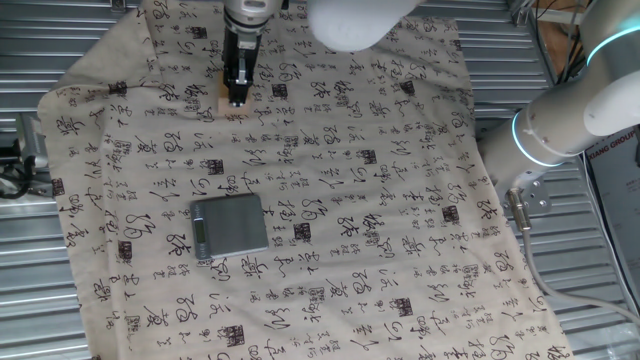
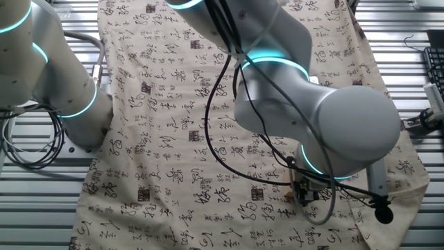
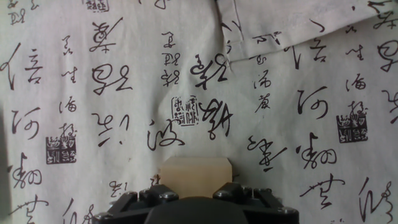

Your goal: Place the block on the scale

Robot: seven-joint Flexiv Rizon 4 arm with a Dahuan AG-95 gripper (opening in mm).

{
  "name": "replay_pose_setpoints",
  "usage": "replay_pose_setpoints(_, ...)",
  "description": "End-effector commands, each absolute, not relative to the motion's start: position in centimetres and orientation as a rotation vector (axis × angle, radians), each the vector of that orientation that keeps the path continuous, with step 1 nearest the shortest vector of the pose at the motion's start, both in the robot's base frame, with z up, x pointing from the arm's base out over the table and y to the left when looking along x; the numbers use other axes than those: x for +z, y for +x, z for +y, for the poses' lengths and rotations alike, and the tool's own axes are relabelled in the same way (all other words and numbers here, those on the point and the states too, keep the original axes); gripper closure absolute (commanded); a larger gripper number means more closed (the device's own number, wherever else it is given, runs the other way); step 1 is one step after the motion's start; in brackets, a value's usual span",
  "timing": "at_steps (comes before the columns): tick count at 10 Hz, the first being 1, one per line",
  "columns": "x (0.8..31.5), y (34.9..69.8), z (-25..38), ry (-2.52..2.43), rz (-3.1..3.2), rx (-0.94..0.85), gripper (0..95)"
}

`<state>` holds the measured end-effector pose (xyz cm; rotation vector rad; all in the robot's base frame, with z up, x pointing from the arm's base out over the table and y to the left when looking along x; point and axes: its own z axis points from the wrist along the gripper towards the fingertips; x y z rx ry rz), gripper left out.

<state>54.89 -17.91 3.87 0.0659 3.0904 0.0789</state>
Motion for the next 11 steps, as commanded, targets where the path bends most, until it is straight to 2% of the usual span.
replay_pose_setpoints(1, 3.8, 54.9, -17.9, 0.071, 3.094, 0.074, 95.0)
replay_pose_setpoints(5, 3.9, 54.9, -17.9, 0.055, 3.094, 0.050, 95.0)
replay_pose_setpoints(11, 5.8, 55.0, -17.6, 0.033, 3.106, 0.041, 95.0)
